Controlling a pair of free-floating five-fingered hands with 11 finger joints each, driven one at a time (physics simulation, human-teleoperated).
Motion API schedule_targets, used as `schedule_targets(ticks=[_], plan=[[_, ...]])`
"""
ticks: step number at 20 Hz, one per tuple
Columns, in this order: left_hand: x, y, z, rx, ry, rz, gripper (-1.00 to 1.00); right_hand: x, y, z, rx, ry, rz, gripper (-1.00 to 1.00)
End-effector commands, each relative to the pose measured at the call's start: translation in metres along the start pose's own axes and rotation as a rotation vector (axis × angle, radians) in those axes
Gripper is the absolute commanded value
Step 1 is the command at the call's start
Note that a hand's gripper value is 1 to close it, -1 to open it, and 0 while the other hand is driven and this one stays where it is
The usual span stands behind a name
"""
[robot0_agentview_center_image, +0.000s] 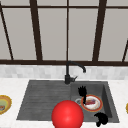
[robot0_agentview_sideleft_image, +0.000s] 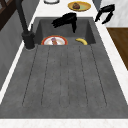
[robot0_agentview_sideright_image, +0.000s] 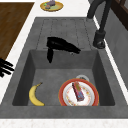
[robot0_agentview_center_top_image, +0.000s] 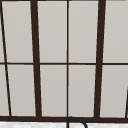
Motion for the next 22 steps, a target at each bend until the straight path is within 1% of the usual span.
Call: schedule_targets(ticks=[1, 3, 5, 6, 8, 9, 10, 12, 13, 15, 17, 19, 20, 21, 22], plan=[[0.008, 0.013, 0.013, 0.002, -0.054, 0.009, -1.0, 0.0, 0.0, 0.0, 0.0, 0.0, 0.0, 0.0], [0.012, 0.02, 0.021, 0.006, -0.049, 0.009, -1.0, 0.0, 0.0, 0.0, 0.0, 0.0, 0.0, 0.0], [0.02, 0.024, 0.029, -0.006, -0.05, 0.009, -1.0, 0.0, 0.0, 0.0, 0.0, 0.0, 0.0, 0.0], [0.025, 0.027, 0.033, -0.006, -0.053, 0.011, -1.0, 0.0, 0.0, 0.0, 0.0, 0.0, 0.0, 0.0], [0.033, 0.035, 0.041, -0.005, -0.047, 0.02, -1.0, 0.0, 0.0, 0.0, 0.0, 0.0, 0.0, 0.0], [0.037, 0.04, 0.044, -0.004, -0.046, 0.013, -1.0, 0.0, 0.0, 0.0, 0.0, 0.0, 0.0, 0.0], [0.04, 0.044, 0.047, 0.001, -0.046, 0.01, -1.0, 0.0, 0.0, 0.0, 0.0, 0.0, 0.0, 0.0], [0.045, 0.053, 0.053, 0.021, -0.047, 0.01, -1.0, 0.0, 0.0, 0.0, 0.0, 0.0, 0.0, 0.0], [0.048, 0.058, 0.056, 0.03, -0.05, 0.001, -1.0, 0.0, 0.0, 0.0, 0.0, 0.0, 0.0, 0.0], [0.053, 0.068, 0.061, 0.032, -0.055, -0.002, -1.0, 0.0, 0.0, 0.0, 0.0, 0.0, 0.0, 0.0], [0.058, 0.078, 0.067, 0.031, -0.06, -0.006, -1.0, 0.0, 0.0, 0.0, 0.0, 0.0, 0.0, 0.0], [0.064, 0.085, 0.073, 0.03, -0.06, 0.0, -1.0, 0.0, 0.0, 0.0, 0.0, 0.0, 0.0, 0.0], [0.069, 0.086, 0.079, 0.021, -0.056, 0.012, -1.0, 0.0, 0.0, 0.0, 0.0, 0.0, 0.0, 0.0], [0.074, 0.087, 0.084, 0.013, -0.052, 0.011, -1.0, 0.0, 0.0, 0.0, 0.0, 0.0, 0.0, 0.0], [0.079, 0.087, 0.089, 0.008, -0.051, 0.022, -1.0, 0.0, 0.0, 0.0, 0.0, 0.0, 0.0, 0.0]])
